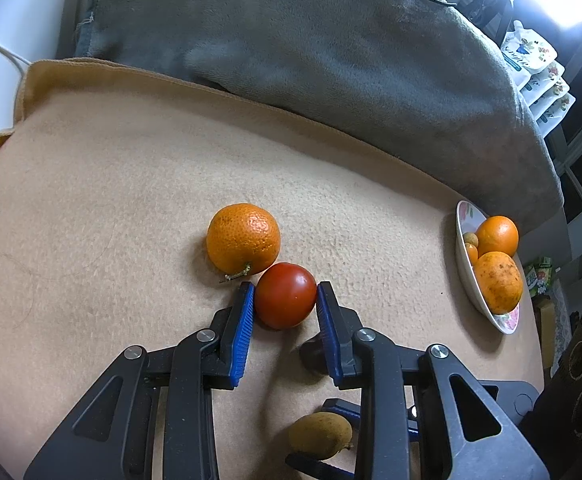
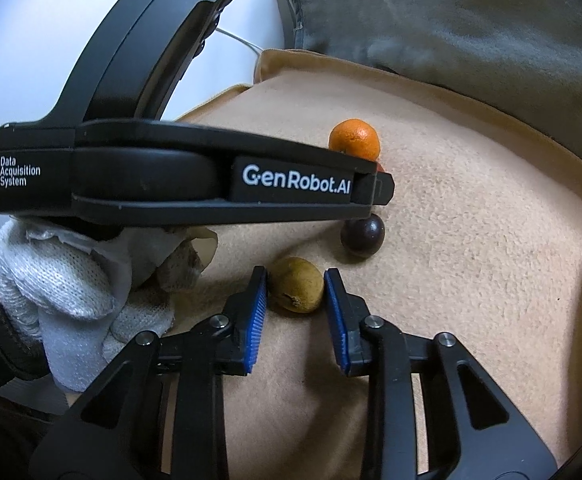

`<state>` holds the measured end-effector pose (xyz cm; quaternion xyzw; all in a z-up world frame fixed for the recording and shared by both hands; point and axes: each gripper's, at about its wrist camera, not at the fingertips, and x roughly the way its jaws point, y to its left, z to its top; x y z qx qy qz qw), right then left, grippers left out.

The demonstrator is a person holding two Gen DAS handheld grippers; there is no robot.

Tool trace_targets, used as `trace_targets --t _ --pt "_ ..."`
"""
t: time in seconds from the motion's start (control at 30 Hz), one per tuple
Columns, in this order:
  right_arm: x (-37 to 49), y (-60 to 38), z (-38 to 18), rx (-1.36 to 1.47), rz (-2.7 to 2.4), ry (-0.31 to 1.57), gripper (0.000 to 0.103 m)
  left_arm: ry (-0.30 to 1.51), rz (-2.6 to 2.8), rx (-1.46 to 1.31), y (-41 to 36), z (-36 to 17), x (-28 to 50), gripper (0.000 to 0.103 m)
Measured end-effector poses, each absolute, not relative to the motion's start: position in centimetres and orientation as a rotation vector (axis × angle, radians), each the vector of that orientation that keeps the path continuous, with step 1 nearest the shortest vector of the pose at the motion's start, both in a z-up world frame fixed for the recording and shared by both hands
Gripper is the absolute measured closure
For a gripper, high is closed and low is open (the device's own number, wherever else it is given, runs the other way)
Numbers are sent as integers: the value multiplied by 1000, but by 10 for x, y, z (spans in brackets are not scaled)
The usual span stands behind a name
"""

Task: Organize fruits
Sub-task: 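Close the right tool on a small brown fruit while the left tool approaches the red tomato, then close the left tool on the red tomato and lift both fruits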

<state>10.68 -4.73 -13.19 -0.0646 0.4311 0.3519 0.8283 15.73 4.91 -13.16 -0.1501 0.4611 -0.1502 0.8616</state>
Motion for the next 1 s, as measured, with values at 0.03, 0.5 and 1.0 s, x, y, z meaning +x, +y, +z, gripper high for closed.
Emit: trace_targets --t 0.03,0.5,1.0 --pt "105 -49 -131 -135 746 913 73 967 -316 -317 49 -132 157 74" --pt "89 -82 -113 -111 718 879 73 936 -307 -293 47 -116 139 74" --pt "76 -125 -89 -68 655 825 73 880 -333 -231 19 -90 125 74"
